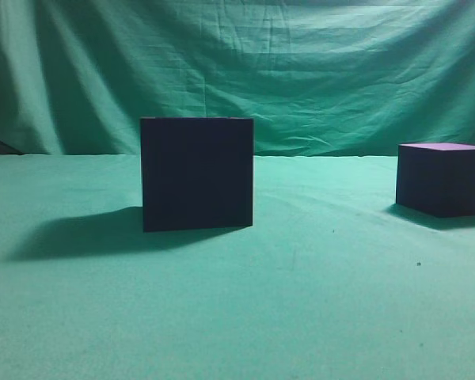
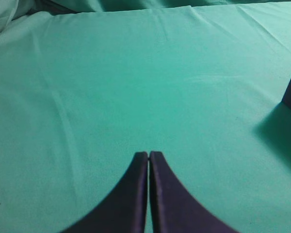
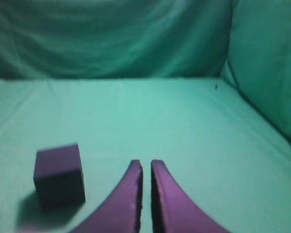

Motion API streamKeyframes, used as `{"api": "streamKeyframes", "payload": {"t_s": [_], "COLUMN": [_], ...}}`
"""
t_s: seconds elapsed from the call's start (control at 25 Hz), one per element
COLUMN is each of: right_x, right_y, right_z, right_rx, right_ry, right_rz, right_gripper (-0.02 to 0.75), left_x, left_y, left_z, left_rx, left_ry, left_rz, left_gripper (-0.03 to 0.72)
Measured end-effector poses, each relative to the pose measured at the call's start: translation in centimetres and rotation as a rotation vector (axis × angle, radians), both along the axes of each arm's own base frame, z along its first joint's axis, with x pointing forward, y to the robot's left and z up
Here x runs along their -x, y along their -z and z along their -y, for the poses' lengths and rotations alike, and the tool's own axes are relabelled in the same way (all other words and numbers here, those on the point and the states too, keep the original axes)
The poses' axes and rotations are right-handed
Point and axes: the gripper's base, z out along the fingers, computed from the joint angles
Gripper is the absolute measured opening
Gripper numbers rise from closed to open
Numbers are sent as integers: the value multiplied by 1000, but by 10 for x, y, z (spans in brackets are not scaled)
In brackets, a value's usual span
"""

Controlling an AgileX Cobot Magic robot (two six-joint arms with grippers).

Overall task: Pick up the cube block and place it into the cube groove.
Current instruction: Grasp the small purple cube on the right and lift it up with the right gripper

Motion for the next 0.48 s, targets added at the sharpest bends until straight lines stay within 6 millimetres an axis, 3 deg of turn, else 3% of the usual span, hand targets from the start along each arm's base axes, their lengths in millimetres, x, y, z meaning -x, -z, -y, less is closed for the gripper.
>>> {"api": "streamKeyframes", "payload": {"t_s": [0.24, 0.32, 0.48], "right_x": [2, 3, -2], "right_y": [-33, -38, -64], "right_z": [-1, -1, 0], "right_rx": [-6, -8, -8], "right_ry": [-14, -12, -1], "right_rz": [364, 340, 114], "right_gripper": [0, 0, 0], "left_x": [0, 0, 0], "left_y": [0, 0, 0], "left_z": [0, 0, 0], "left_rx": [0, 0, 0], "left_ry": [0, 0, 0], "left_rz": [0, 0, 0], "left_gripper": [0, 0, 0]}}
